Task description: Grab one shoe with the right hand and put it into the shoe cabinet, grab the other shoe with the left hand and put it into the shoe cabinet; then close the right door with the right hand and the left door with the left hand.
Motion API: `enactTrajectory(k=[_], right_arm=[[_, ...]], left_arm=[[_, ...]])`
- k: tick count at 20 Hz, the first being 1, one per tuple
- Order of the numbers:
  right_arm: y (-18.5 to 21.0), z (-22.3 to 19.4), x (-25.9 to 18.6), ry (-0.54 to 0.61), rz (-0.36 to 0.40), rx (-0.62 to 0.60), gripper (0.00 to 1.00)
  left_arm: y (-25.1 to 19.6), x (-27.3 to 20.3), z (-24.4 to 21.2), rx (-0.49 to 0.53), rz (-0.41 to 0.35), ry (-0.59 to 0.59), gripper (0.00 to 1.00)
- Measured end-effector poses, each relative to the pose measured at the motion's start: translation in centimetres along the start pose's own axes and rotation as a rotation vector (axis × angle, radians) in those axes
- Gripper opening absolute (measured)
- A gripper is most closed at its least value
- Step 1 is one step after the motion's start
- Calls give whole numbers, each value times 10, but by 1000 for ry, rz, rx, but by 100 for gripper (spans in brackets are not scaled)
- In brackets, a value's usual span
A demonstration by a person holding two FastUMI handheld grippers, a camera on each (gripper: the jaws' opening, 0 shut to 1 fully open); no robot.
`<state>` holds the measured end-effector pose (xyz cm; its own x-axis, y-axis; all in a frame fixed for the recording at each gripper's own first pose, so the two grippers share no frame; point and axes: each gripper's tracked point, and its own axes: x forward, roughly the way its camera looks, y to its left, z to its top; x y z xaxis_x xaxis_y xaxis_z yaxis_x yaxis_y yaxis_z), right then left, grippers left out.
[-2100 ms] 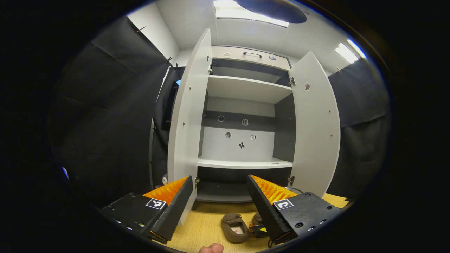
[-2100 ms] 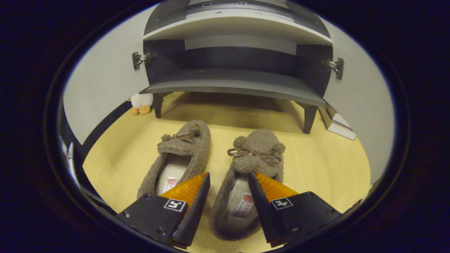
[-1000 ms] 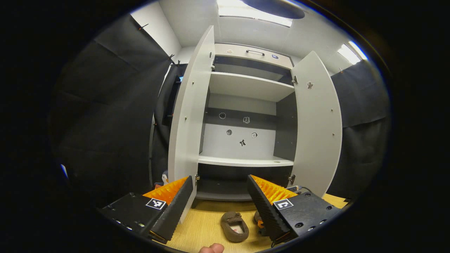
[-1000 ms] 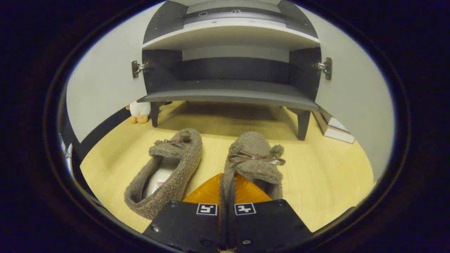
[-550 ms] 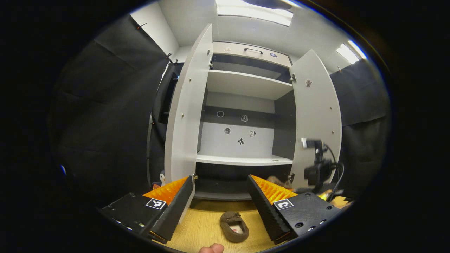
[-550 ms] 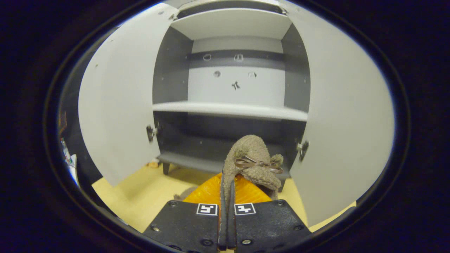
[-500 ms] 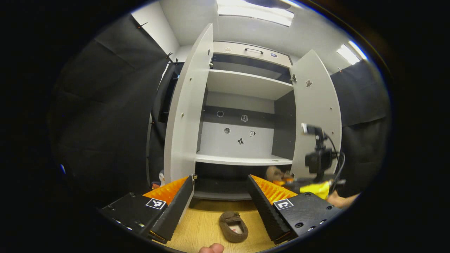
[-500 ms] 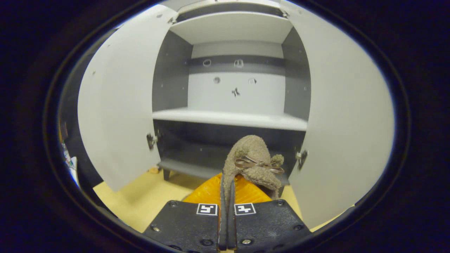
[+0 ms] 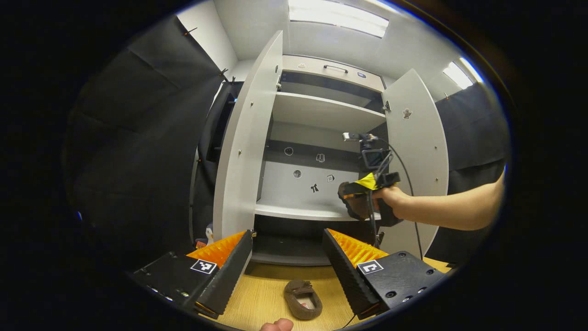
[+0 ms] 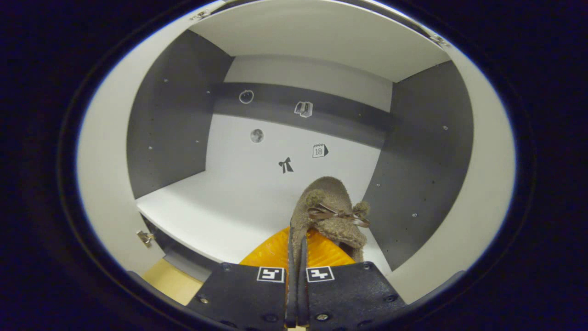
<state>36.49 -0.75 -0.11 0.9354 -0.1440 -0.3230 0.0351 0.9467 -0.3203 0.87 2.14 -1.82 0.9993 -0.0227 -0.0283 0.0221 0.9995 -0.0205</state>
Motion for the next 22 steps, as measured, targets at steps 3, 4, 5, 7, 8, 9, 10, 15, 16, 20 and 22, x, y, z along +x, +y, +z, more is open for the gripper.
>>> enactTrajectory(k=[3,4,5,7,8,9,10,15,16,20,22], right_arm=[[9,-8,21,93,10,0,4],[13,-9,26,105,13,-3,5],[17,-13,29,112,16,-3,5],[18,-13,33,108,1,-6,5],[18,-14,33,109,0,-4,5],[19,-14,33,114,6,-6,6],[19,-14,33,118,9,-11,7],[24,-11,32,143,3,-36,41],[29,-10,26,142,21,-32,57],[32,2,-7,85,58,-75,65],[31,10,-28,33,65,-102,72]], left_arm=[[3,10,0,11,1,-5,95],[2,10,-1,10,1,-4,95],[2,10,-1,8,-1,-1,95],[1,10,-2,7,-5,1,95],[2,9,-2,8,-3,-1,95],[2,10,-1,10,-1,-3,95],[2,10,-2,14,-3,-2,95],[8,10,3,24,9,-16,95],[9,10,3,23,15,-17,95],[10,8,3,18,17,-19,95],[8,8,2,23,11,-19,95]])
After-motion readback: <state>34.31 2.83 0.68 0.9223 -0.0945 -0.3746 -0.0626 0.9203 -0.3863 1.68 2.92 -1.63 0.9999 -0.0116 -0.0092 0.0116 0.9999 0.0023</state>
